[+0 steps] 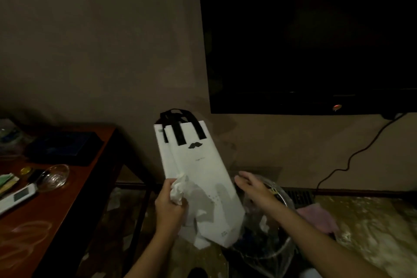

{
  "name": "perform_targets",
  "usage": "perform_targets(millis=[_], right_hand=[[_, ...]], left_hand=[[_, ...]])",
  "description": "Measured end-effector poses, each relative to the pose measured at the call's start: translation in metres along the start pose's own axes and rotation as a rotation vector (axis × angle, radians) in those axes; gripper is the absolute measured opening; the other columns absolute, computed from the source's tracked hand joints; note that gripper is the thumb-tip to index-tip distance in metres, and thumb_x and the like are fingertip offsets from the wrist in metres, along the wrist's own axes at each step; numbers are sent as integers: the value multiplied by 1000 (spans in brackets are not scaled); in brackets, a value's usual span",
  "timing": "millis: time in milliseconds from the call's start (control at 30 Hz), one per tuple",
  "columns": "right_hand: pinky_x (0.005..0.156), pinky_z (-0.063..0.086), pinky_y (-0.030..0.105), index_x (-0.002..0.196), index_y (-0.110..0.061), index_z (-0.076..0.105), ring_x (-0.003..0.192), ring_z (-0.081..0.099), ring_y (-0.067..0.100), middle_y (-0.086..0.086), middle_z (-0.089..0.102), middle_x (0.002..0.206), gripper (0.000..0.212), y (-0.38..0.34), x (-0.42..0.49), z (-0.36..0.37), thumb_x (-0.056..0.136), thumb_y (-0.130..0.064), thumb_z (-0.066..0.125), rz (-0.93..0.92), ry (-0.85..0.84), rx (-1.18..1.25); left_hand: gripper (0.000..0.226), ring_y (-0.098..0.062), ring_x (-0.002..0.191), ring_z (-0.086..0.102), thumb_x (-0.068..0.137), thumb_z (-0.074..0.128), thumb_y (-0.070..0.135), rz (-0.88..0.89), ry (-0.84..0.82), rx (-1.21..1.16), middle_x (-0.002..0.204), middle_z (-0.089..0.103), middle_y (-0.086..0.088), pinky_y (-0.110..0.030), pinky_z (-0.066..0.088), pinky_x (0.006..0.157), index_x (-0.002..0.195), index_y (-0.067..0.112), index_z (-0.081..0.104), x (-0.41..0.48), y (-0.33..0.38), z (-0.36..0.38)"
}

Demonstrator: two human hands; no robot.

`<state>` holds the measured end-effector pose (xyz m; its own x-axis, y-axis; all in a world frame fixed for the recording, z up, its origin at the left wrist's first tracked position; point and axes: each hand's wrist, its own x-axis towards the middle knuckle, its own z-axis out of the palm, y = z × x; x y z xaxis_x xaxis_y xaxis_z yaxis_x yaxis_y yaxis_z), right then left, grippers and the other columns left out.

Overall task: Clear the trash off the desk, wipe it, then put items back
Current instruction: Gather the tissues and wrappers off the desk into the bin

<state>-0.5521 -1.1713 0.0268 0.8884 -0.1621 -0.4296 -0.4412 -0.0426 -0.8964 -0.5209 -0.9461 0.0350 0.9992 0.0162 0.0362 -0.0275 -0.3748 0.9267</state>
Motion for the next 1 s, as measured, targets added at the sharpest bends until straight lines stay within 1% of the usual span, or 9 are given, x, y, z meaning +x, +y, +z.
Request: perform_targets(millis=[100,167,367,433,567,633,733,900,1000], right_hand=[[82,55,35,137,-10,42,100,64,17,2,63,118,60,2,-4,-1,87,-37,64,105,-119,190],[88,54,42,132,-10,49,104,66,22,5,67,117,54,15,-7,-7,85,-27,68,108,-81,216],[81,54,40,122,-14,53,100,65,25,8,67,111,36,42,-28,-41,88,-4,62,107,63,339],[87,52,44,122,-18,51,102,64,25,7,66,112,40,52,-40,-56,86,-6,64,49,140,419],[92,49,49,124,-16,50,104,64,22,2,67,114,73,63,-54,-85,62,-26,87,-89,405,473],[93,48,50,124,-11,52,105,62,26,5,65,113,46,64,-51,-87,82,-5,69,-101,537,378],[87,51,44,109,-4,60,93,62,28,9,65,102,20,66,-43,-75,89,2,57,-88,668,290],[67,46,28,94,-3,56,83,58,25,10,61,87,3,69,-30,-45,91,-2,57,-86,743,132],[69,42,30,90,-1,57,86,59,30,17,62,88,3,87,-22,-42,92,-4,56,6,745,6]], left_hand=[[29,-2,65,58,84,55,-12,28,-96,-76,74,61,-3,-12,44,54,84,17,57,-3,13,15],[27,-9,68,59,87,53,-10,5,-162,-93,75,60,-4,-13,46,55,84,17,57,-8,16,25],[26,-17,78,61,87,57,-5,-85,-283,-5,82,63,-2,-16,46,62,86,21,56,-10,-2,37],[30,-15,77,59,86,56,-8,-83,-240,38,81,63,-2,-14,43,59,85,22,55,-3,-11,32],[29,-11,80,57,86,55,-8,-132,-155,79,86,62,2,-21,43,61,91,21,56,9,-25,25],[26,-16,82,59,87,55,-7,-143,-121,86,86,62,1,-26,44,62,96,17,56,11,-32,23],[27,-21,81,58,87,55,-6,-143,-94,86,85,62,-2,-30,43,64,99,18,56,12,-40,19],[28,-13,80,55,86,57,-4,-203,-67,86,88,62,0,-30,44,68,100,20,55,13,-48,12],[24,-14,77,54,86,59,-4,-193,-44,80,86,61,-2,-25,40,61,98,17,55,11,-46,7]])
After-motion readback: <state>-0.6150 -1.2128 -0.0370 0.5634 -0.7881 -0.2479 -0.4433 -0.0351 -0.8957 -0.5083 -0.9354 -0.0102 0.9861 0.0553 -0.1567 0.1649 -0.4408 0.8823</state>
